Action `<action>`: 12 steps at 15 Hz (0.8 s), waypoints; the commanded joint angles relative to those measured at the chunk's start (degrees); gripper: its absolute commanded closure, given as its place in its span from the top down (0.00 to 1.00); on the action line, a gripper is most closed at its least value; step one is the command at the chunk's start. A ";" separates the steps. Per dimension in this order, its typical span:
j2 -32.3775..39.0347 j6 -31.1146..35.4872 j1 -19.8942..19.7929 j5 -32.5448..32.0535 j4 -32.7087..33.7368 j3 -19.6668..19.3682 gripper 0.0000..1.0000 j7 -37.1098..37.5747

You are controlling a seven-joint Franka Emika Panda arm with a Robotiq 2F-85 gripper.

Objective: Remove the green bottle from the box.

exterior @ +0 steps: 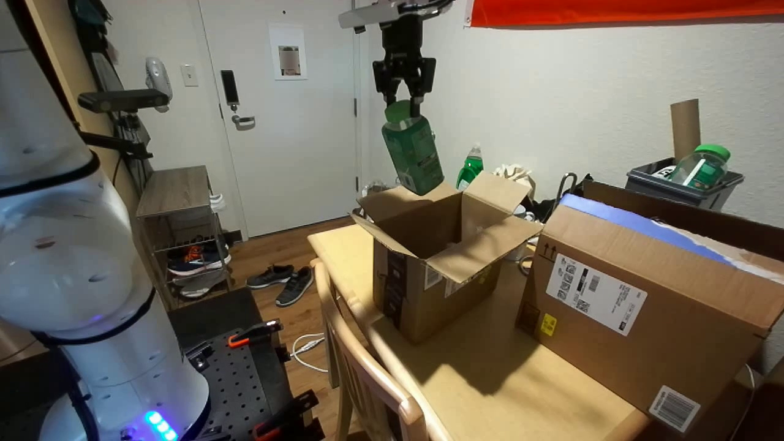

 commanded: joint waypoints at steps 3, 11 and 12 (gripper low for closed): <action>-1.10 -2.04 2.97 -2.40 1.96 3.64 0.39 -3.91; -0.14 -0.33 4.56 -3.03 1.62 5.24 0.64 -5.09; 0.01 -0.33 4.51 -3.03 1.62 5.14 0.64 -5.09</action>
